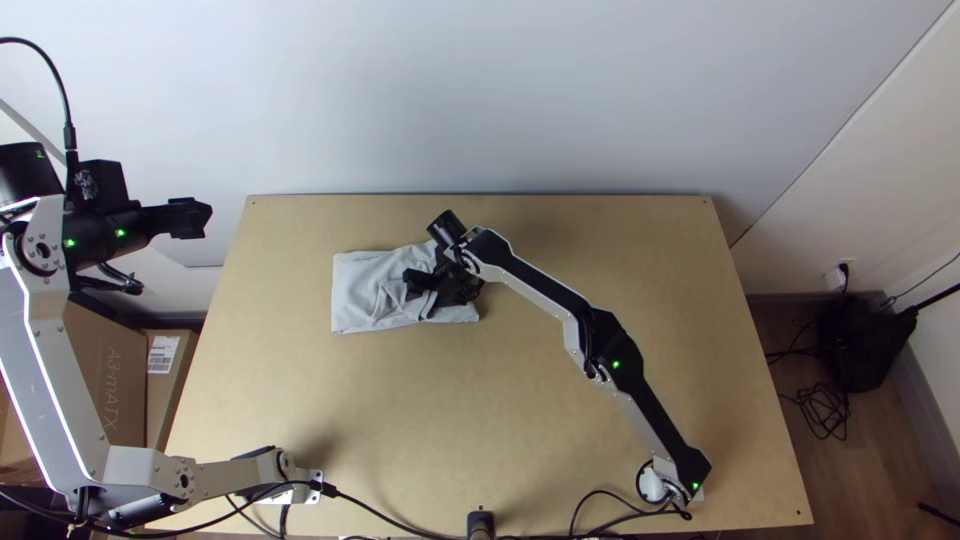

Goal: Fold the t-shirt

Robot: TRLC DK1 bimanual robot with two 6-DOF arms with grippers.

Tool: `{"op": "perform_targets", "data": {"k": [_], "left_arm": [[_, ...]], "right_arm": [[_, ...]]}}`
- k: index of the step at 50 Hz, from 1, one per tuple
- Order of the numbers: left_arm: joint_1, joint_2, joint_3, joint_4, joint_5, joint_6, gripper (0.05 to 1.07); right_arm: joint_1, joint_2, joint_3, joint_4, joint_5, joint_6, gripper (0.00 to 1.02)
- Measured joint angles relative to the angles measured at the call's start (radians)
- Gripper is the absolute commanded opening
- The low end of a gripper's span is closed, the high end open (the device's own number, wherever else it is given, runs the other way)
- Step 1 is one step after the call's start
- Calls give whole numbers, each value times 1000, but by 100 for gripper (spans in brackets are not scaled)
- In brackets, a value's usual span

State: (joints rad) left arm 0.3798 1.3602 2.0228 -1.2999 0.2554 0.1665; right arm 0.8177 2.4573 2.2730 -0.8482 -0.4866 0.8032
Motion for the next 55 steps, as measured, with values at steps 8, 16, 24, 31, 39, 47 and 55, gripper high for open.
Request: {"op": "perform_targets", "data": {"k": [8,16,24,31,39,47,55], "left_arm": [[8,0,-1,0,0,11,103],[8,0,-2,0,0,11,103],[8,0,-2,3,0,11,103],[8,0,-2,6,15,10,103],[8,0,-2,6,19,10,103],[8,0,-2,6,19,11,103],[8,0,-3,7,19,11,103]], "right_arm": [[20,4,0,-4,0,-23,2],[19,-12,-21,-68,1,-69,2],[-17,-113,-167,-86,4,-121,2],[-71,-227,-305,-88,11,-166,3],[-123,-303,-433,-70,11,-190,99],[-166,-308,-486,-35,16,-197,99],[-203,-308,-483,93,14,-203,99]]}}
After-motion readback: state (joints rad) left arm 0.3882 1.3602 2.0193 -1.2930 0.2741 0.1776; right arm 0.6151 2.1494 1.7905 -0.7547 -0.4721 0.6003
